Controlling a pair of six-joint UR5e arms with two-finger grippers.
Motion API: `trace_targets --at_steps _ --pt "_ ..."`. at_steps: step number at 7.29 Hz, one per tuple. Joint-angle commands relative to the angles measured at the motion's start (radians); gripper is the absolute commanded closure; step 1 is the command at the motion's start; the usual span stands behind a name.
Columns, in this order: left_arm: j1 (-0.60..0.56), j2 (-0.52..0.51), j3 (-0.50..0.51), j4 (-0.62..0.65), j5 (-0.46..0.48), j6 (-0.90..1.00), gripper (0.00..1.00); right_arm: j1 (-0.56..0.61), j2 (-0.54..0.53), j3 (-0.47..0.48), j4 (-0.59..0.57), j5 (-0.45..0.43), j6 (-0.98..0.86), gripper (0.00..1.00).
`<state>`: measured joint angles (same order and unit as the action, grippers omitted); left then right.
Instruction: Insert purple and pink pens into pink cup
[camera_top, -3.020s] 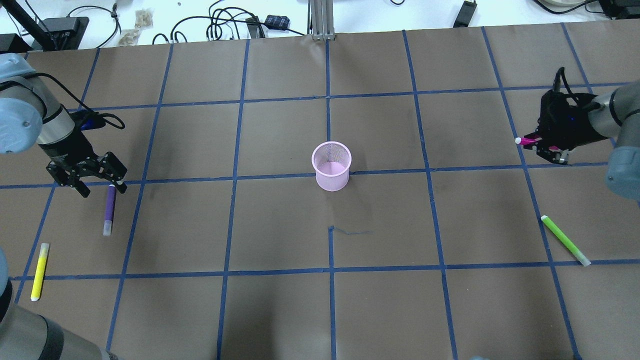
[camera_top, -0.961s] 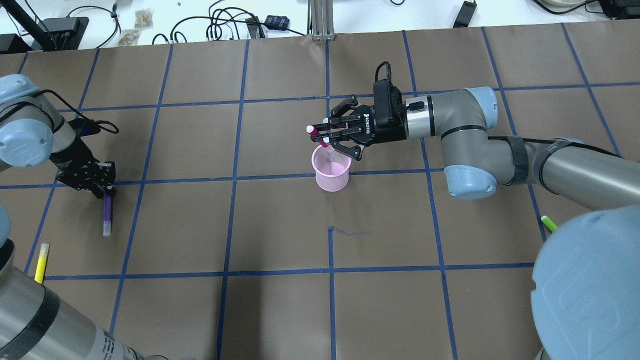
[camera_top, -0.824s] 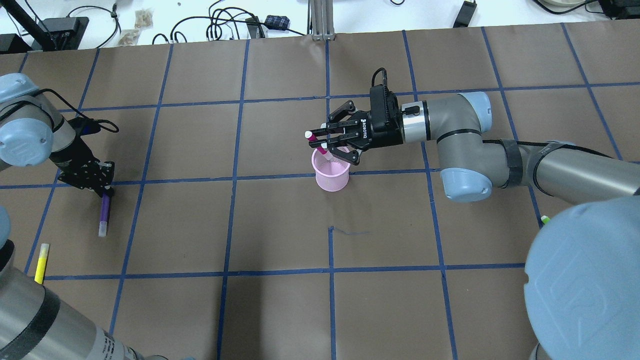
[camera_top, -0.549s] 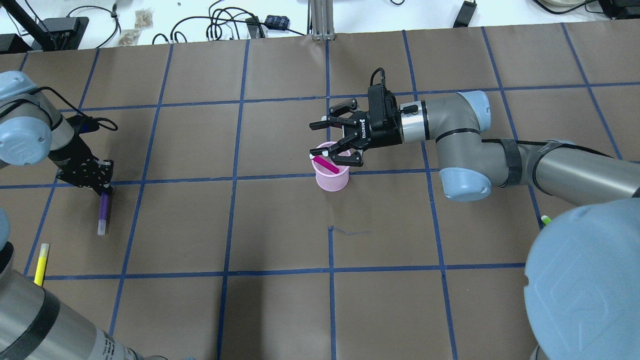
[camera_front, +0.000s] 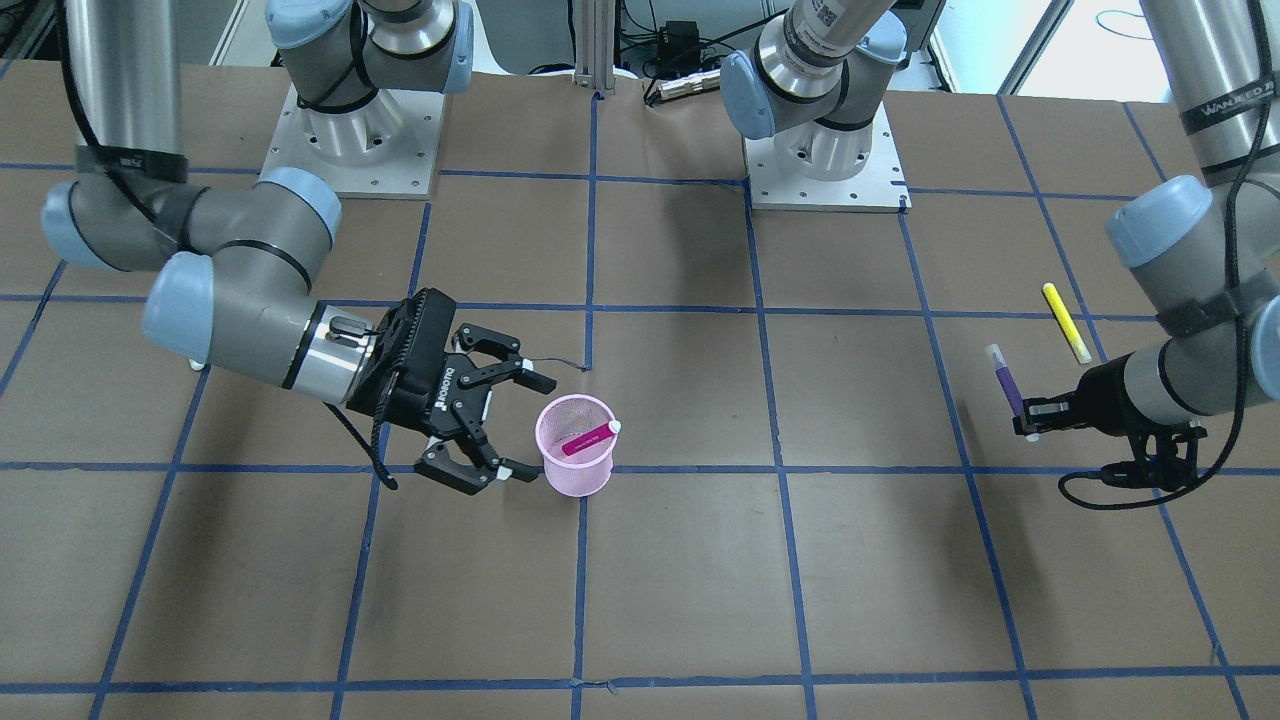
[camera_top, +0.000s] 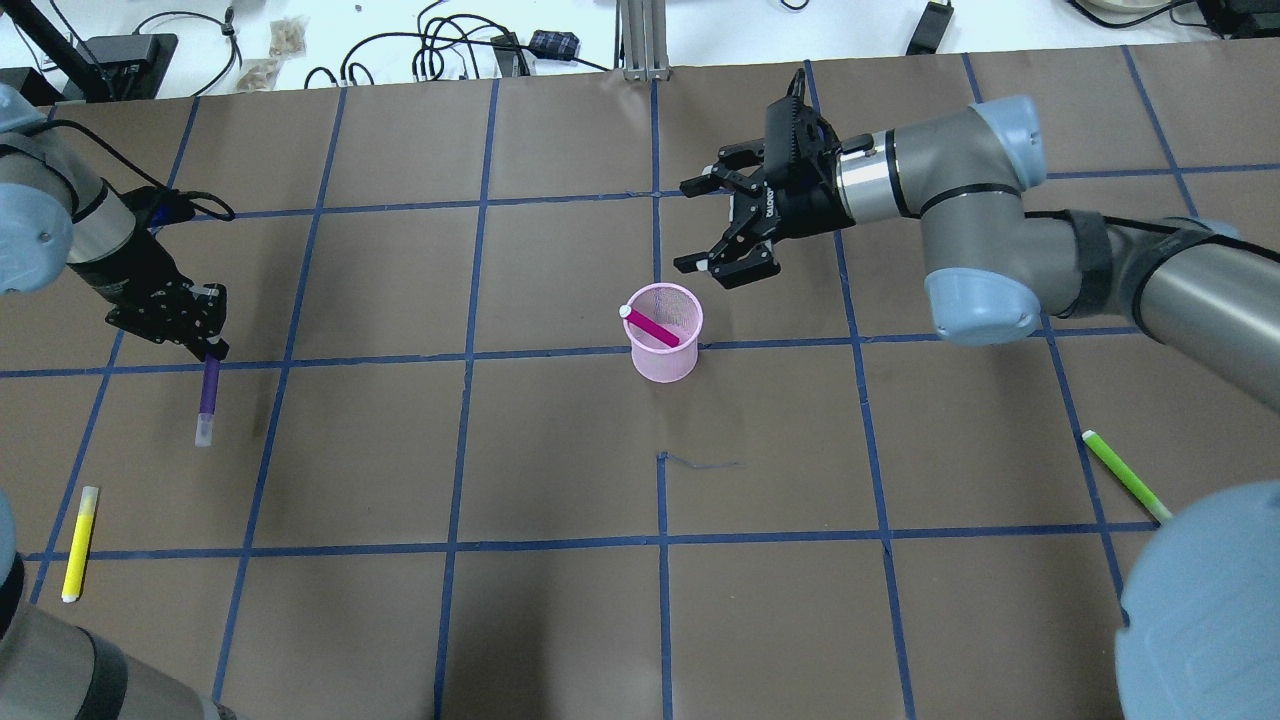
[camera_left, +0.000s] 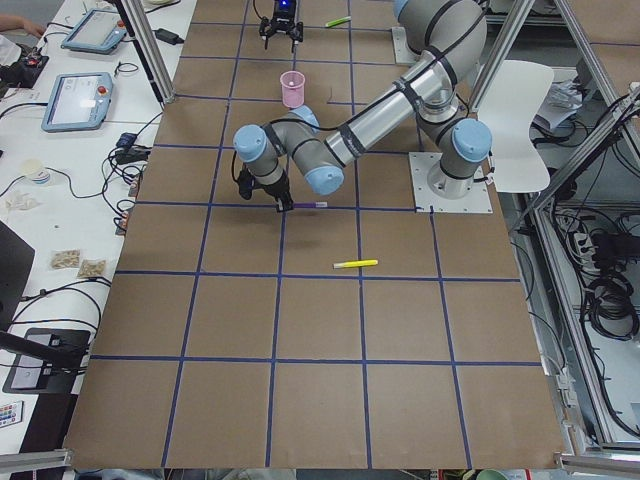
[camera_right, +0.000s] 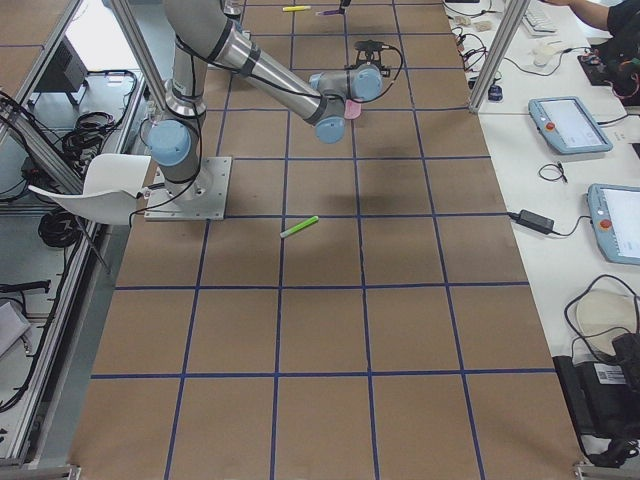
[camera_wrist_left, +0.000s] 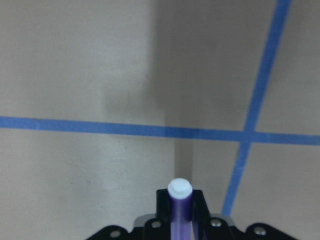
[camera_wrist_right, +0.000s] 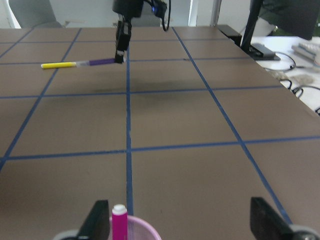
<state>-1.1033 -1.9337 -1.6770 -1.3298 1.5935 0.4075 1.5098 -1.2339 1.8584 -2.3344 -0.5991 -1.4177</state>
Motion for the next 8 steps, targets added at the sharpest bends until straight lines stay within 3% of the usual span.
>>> trace_targets --at_steps 1,2,3,4,6,8 --pt "-0.085 0.123 -0.004 -0.028 -0.027 -0.07 1.0 -0.028 -0.149 -0.17 0.413 -0.413 0.008 0.0" --pt "-0.146 0.184 -0.018 -0.029 -0.1 -0.114 1.0 -0.028 -0.177 -0.259 0.567 -0.503 0.014 0.0" --pt "-0.249 0.221 -0.03 -0.013 -0.113 -0.134 1.0 -0.026 -0.18 -0.34 0.667 -0.691 0.011 0.0" --pt "-0.374 0.232 -0.018 0.05 -0.11 -0.235 1.0 -0.02 -0.183 -0.393 0.747 -0.8 0.022 0.0" --pt "-0.554 0.178 -0.03 0.35 -0.113 -0.428 1.0 -0.014 -0.177 -0.403 0.748 -0.803 0.25 0.0" --pt "-0.669 0.103 -0.018 0.543 -0.099 -0.676 1.0 -0.014 -0.2 -0.413 0.751 -0.814 0.313 0.0"
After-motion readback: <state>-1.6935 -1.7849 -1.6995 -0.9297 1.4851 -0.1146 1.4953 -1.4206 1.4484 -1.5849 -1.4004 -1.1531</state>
